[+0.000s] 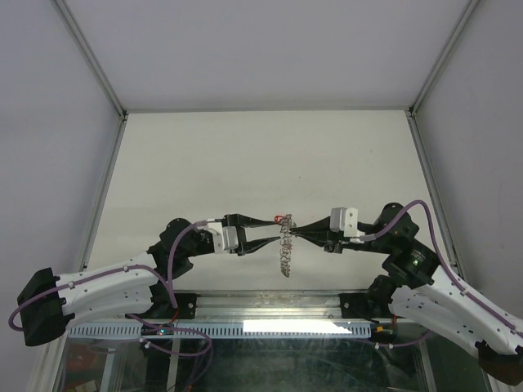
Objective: Put the keys on the keyring
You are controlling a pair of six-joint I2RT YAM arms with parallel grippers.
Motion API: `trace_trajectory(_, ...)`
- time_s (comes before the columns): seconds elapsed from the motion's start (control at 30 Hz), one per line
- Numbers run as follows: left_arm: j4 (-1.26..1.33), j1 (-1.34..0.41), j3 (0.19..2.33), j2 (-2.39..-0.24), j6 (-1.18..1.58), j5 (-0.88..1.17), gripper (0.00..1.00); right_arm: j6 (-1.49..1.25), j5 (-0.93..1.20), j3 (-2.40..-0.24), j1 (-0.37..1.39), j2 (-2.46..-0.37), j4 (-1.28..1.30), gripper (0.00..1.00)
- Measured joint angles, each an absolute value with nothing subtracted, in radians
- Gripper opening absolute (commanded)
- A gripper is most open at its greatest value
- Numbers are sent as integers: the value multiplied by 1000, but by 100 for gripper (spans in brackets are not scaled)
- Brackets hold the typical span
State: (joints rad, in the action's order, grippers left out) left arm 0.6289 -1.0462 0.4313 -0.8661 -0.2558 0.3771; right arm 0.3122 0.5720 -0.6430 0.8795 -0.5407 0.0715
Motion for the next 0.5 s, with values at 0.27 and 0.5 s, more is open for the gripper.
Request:
trace_trajectory(0.27,645,-1046,437,-867,-255,400,35,312,572,-643,879,-547,71,0)
trace_trajectory(0.5,658,-1047,451,-878,-255,401,28,312,575,-643,879,-556,72,0)
